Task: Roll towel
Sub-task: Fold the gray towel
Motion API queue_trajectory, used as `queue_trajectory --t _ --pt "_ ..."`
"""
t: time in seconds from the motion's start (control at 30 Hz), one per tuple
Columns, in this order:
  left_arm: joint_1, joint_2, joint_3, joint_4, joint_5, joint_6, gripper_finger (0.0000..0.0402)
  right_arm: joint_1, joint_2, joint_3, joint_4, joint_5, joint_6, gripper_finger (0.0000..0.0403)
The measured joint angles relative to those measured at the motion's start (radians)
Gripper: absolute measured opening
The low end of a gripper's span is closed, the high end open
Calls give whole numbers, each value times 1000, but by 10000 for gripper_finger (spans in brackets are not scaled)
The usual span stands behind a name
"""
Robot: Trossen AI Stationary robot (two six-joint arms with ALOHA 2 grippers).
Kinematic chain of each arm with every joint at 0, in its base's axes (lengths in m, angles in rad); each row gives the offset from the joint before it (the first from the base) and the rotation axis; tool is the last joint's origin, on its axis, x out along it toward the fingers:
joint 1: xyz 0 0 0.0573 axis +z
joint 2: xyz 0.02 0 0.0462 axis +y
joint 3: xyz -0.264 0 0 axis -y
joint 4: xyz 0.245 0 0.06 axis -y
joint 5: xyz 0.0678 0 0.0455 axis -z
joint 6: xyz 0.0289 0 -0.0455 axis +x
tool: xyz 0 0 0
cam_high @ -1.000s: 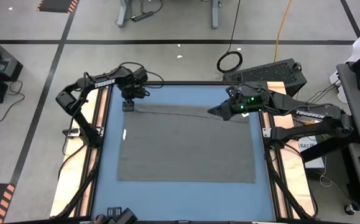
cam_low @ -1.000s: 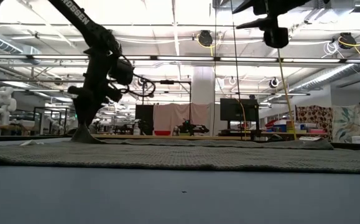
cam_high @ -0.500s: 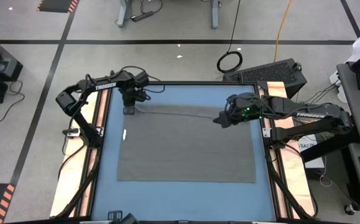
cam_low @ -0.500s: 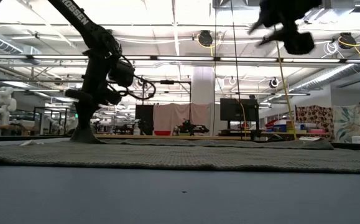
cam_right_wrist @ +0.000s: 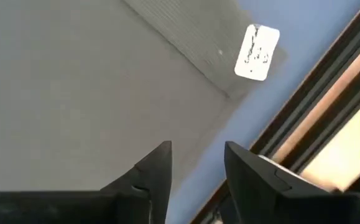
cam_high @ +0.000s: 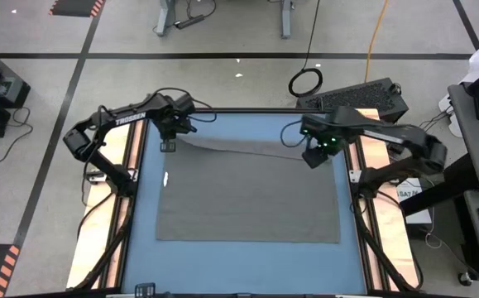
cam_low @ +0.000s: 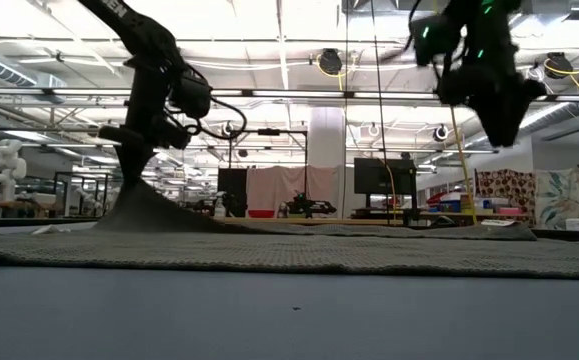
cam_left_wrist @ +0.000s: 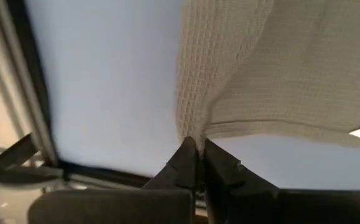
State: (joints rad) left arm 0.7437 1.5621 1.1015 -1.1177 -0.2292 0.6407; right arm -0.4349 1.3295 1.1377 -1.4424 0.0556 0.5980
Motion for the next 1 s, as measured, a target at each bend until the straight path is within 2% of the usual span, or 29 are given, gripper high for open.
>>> queue_trajectory --t 0.13,0.3,0.43,0.6,0.7,0.87,1.0 --pt "6 -14 0 -12 -20 0 11 -53 112 -24 25 -2 41 137" --pt "10 -13 0 -12 -19 -3 12 -82 196 -34 177 49 -107 139" --pt "23 -13 0 -9 -23 2 12 -106 241 -35 191 70 -200 151" --pt "63 -13 0 22 -44 29 13 -156 247 -81 227 76 -214 176" --pt "89 -13 0 72 -65 70 13 -171 244 -113 256 78 -297 193" --pt "121 -13 0 133 -69 82 13 -159 244 -119 290 75 -443 210" --pt "138 -13 0 142 -69 81 13 -144 244 -119 289 74 -472 212"
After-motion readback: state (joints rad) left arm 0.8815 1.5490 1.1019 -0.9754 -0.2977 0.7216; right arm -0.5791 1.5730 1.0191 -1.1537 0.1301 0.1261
